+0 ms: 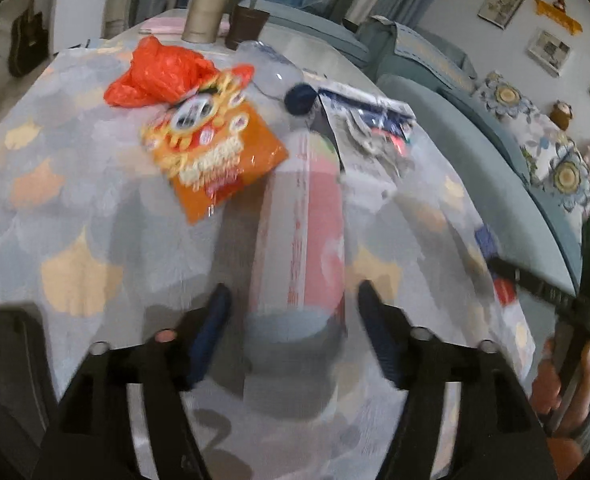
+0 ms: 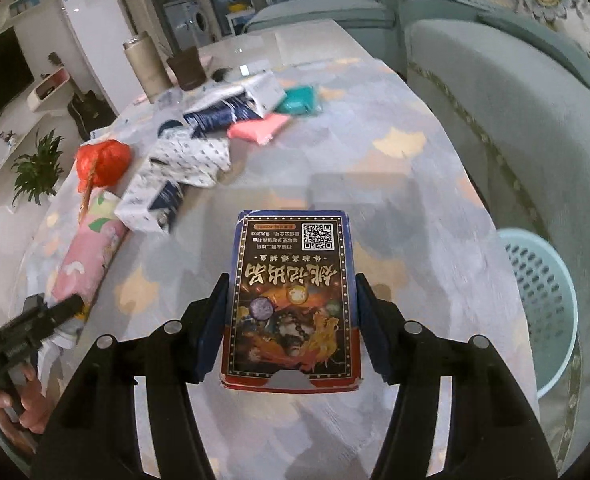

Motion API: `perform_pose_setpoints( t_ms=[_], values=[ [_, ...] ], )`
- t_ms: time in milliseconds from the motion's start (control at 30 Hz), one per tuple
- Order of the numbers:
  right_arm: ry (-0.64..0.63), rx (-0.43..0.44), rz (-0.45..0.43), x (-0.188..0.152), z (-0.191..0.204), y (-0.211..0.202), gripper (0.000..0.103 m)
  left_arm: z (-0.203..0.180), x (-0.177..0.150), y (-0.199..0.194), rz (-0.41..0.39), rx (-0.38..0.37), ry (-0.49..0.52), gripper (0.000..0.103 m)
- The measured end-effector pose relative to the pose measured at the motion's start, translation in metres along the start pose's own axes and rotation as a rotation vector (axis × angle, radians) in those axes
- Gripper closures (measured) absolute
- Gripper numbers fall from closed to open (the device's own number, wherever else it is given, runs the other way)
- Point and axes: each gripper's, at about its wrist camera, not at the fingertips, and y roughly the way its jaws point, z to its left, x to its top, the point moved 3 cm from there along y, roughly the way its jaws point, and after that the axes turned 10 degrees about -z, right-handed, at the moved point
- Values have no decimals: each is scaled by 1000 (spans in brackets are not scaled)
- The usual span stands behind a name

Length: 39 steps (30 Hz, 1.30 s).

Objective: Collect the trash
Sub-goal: 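Grasp the pink bottle with left tool while right tool grasps the card box, then carry bottle and card box to the blue basket and open both tools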

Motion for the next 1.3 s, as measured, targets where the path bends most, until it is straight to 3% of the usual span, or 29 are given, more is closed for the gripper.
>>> perform_pose_setpoints(
  t_ms=[100, 167, 233, 300, 333, 433, 500, 567, 767, 1000, 1067, 1133, 1200, 1300],
  values=[
    [6, -9, -1, -5, -9, -3, 47, 0, 17, 14, 11, -6, -2, 36],
    [13, -12, -10, -3, -15, -7, 47, -1, 22, 30, 65, 23, 13, 37],
    [28, -11, -18, -1, -21, -10, 47, -4, 27, 41, 88, 63, 41, 45],
    [36, -9, -26, -1, -26, -13, 47, -6, 30, 44, 102, 37, 18, 55],
    [39, -7, -30, 0, -27, -15, 47, -6, 30, 44, 101, 39, 3, 56],
    [61, 13, -53, 2, -33, -22, 47, -13, 30, 33, 58, 60, 34, 56],
    [113, 46, -63, 5, -41, -29, 47, -29, 35, 13, -21, 3, 40, 56],
    [139, 49, -86, 9, -50, -39, 47, -55, 43, -12, -115, -79, 58, 56],
    [223, 44, -188, 20, -86, -79, 47, -145, 66, -28, -177, -207, 148, 56],
    [289, -52, -295, 25, -152, -124, 47, -261, 55, 3, -126, -356, 265, 56],
    [314, -89, -306, 21, -173, -130, 47, -290, 44, 17, -102, -370, 311, 56],
    [348, -134, -299, 15, -194, -132, 47, -313, 32, 34, -76, -354, 363, 56],
    [393, -204, -261, 5, -221, -129, 47, -336, 16, 51, -35, -383, 386, 56],
    [469, -235, -218, -13, -254, -117, 47, -357, 1, 73, 12, -416, 393, 56]
  ],
)
